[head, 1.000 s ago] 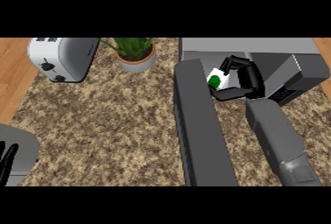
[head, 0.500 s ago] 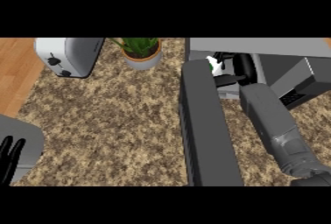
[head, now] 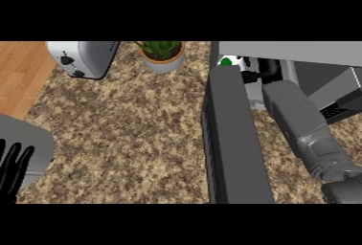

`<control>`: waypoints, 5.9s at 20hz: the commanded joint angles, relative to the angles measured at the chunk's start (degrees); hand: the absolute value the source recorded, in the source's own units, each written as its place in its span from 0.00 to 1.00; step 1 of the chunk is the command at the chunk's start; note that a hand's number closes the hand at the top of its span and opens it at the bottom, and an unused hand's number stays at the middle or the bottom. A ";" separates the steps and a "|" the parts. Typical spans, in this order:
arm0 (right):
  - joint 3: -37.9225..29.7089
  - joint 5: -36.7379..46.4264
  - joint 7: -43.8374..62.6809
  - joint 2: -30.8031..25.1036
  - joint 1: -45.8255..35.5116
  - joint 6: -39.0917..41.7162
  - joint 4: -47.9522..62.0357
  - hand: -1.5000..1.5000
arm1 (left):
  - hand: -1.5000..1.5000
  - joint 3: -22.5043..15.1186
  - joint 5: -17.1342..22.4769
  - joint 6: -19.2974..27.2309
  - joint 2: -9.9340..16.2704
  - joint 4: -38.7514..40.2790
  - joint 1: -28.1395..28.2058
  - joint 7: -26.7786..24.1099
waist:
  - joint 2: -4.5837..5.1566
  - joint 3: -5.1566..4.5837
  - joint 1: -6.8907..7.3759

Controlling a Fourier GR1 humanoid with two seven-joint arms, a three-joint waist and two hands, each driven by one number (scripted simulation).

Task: Pick up the milk, place it into the microwave and close the microwave

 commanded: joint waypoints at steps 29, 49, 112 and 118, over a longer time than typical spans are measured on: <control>-1.48 2.25 6.97 0.26 -6.99 -15.85 7.81 0.00 | 0.00 -5.75 -9.55 2.27 0.13 1.72 -7.82 2.23 | 2.11 0.28 3.97; -3.29 1.24 3.96 -3.26 -2.70 -8.08 7.62 0.00 | 0.00 -12.18 -15.52 4.20 -3.24 1.53 -8.17 1.71 | 0.86 0.18 1.88; -0.78 -13.17 3.87 -5.85 57.40 30.33 -58.28 0.00 | 1.00 -60.92 -22.59 26.18 -3.26 57.21 -40.40 -5.74 | -2.80 -0.39 -10.30; -1.70 -20.00 9.72 -8.08 59.35 37.11 -64.90 0.00 | 1.00 -66.47 -10.88 38.04 -3.24 58.90 -47.78 -3.41 | -2.44 -0.42 -11.75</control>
